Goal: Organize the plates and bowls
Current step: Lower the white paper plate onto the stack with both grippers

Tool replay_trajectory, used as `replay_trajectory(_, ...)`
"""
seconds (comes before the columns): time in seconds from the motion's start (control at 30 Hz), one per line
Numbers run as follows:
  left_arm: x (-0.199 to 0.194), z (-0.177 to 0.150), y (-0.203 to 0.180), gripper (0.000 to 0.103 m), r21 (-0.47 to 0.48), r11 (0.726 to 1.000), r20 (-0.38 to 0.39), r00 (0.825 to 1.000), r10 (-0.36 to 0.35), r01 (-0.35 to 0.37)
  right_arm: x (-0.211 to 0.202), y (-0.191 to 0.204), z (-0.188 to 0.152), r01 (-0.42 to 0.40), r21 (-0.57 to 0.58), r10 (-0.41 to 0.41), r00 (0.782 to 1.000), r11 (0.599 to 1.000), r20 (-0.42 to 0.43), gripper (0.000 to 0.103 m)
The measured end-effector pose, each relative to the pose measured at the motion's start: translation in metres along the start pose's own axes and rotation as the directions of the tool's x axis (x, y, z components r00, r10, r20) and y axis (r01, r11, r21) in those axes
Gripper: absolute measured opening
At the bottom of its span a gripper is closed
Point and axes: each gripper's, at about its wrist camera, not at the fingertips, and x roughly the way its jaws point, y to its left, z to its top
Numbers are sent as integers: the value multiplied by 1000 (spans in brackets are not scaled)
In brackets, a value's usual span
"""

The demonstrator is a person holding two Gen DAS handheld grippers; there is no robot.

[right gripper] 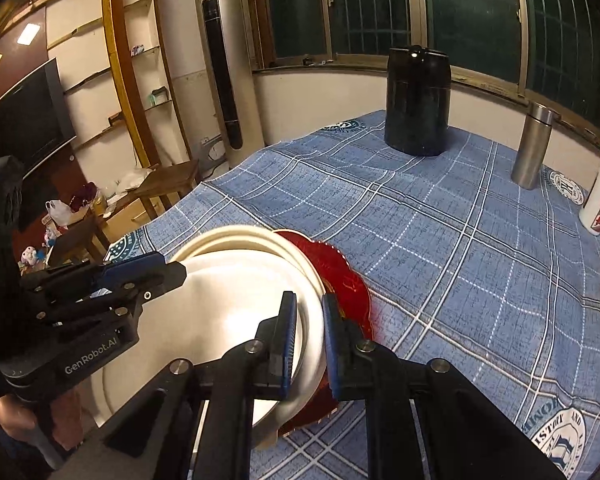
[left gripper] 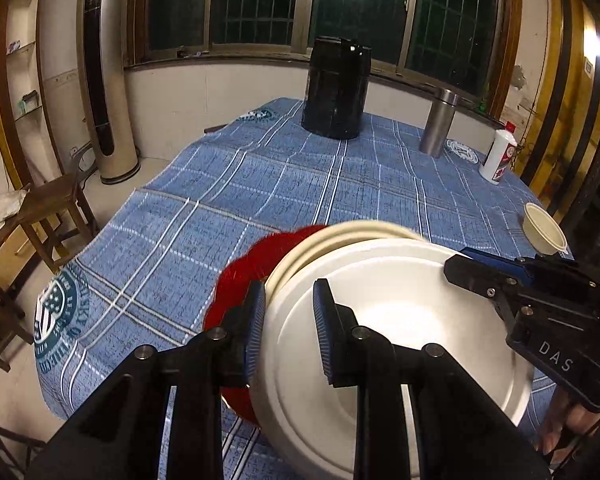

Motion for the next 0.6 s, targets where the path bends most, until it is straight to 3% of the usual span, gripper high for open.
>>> replay_trajectory(0.27, 10, 19, -1, 22, 14, 999, 54, 998, 44, -45, 8, 8, 23, 17, -51, -10, 992, 999, 123, 11)
replay_trajectory(0.47, 16, 18, 6, 22, -19, 999, 34, 999, 40, -39, 34, 12, 23, 26, -63, -21, 996, 998, 84, 11)
replay_trajectory(0.6, 2, 14, 12, 22, -17, 999, 53, 998, 29, -29, 22, -6, 23, -51, 29, 48, 994, 998, 99, 13)
